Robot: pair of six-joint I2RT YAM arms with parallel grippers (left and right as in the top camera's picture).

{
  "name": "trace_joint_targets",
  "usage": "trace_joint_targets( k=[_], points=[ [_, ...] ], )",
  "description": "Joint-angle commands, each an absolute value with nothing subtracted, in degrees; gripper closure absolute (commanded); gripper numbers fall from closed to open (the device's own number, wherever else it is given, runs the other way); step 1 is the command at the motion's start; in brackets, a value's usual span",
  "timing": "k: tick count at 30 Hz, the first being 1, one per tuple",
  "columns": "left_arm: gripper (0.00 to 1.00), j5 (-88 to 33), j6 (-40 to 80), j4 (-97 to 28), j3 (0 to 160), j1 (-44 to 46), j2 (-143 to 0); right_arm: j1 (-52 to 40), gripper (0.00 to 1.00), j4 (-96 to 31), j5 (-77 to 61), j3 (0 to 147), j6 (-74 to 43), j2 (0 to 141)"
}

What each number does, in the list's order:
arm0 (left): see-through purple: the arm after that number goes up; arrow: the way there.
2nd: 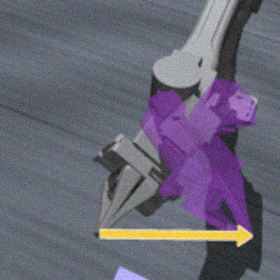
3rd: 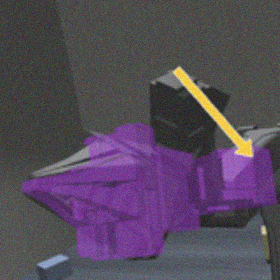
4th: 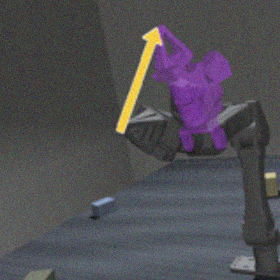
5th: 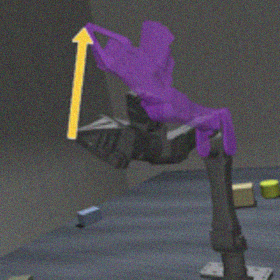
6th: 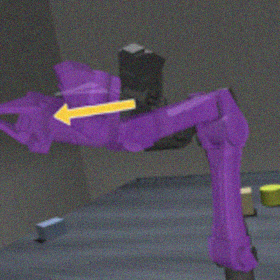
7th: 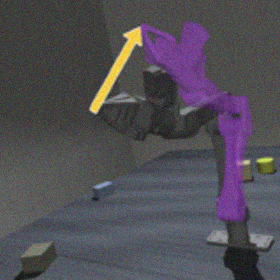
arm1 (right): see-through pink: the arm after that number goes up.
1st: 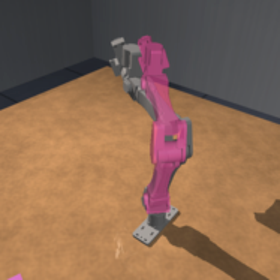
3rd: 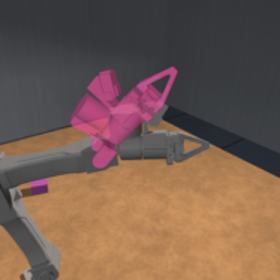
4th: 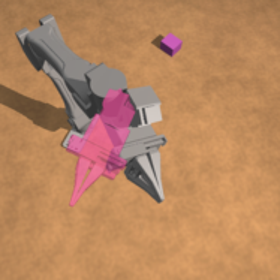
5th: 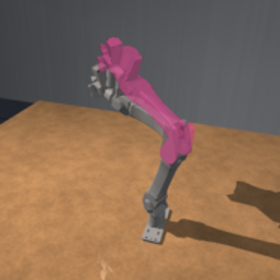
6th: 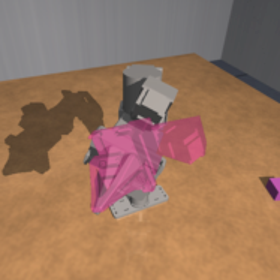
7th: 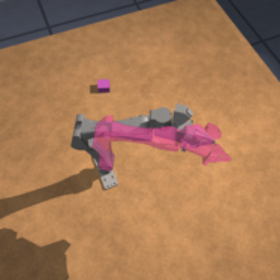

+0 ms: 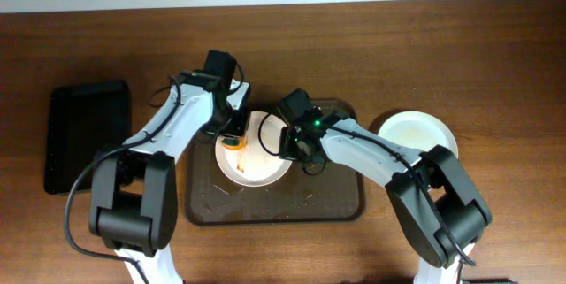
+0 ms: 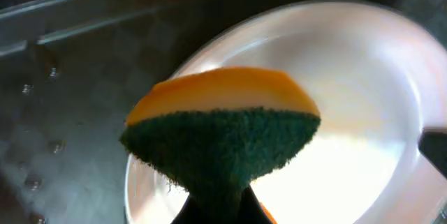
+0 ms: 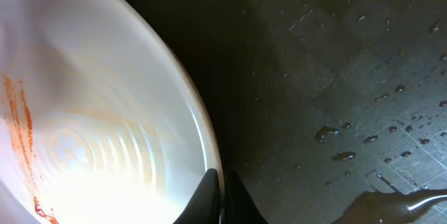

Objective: Clean dirty plates on tray and stack at the side
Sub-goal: 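Scrub the last plate with the sponge in the left gripper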

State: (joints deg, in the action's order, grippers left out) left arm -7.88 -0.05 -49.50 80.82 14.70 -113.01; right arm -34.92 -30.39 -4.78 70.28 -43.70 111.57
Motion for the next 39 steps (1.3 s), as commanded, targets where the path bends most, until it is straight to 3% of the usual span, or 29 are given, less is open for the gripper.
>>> trace_joint_targets(
  k=[1,5,9,12,14,16,19,21,24,26,29,36,39],
  points=[
    [1.00,-7.44,-0.73,-43.68,73.89,16.03,-112.55,-34.87,0.96,-30.20,-4.03,70.04,-43.77,110.96],
    [1.00,-7.49,-0.71,-35.81,64.95,17.37,-112.55,-34.87,0.96,-29.98,-4.03,70.04,-43.77,110.96],
    [1.00,-14.26,-7.75,-49.36,64.82,17.37,-112.53,-34.87,0.96,-29.74,-4.03,70.04,-43.79,110.96],
    [1.00,-13.96,-13.45,-51.24,64.82,17.37,-112.53,-34.87,0.96,-29.74,-4.03,70.04,-43.77,110.96],
    [1.00,-7.57,-10.59,-46.13,64.82,17.37,-112.53,-34.87,0.96,-29.74,-4.03,70.04,-43.77,110.96],
    [1.00,10.09,3.81,-37.28,64.79,17.47,-112.53,-34.87,0.96,-29.74,-4.01,70.04,-43.77,110.96],
    [1.00,19.55,8.56,-32.32,64.79,17.54,-112.53,-34.87,0.96,-29.65,-3.99,70.04,-43.77,110.96],
    [1.00,15.86,8.05,-34.96,64.82,17.61,-112.53,-34.87,0.96,-29.56,-3.99,70.04,-43.77,110.96],
    [1.00,-6.48,-6.59,-42.89,64.82,17.58,-112.53,-34.87,0.96,-29.56,-3.99,70.04,-43.77,110.96],
    [1.00,-12.75,-10.00,-48.62,64.82,17.58,-112.53,-34.87,0.96,-29.56,-4.01,70.04,-43.77,110.96],
    [1.00,-12.91,-10.44,-51.24,64.99,17.56,-112.53,-34.87,0.96,-29.39,-4.03,70.04,-43.77,110.96],
    [1.00,-16.62,-10.13,-33.56,64.97,17.34,-112.53,-34.87,0.96,-29.36,-4.01,70.04,-43.77,110.96],
    [1.00,-2.33,2.70,-33.47,64.97,15.53,-112.53,-32.95,0.96,-29.58,-5.74,69.87,-45.06,110.96]
  ],
)
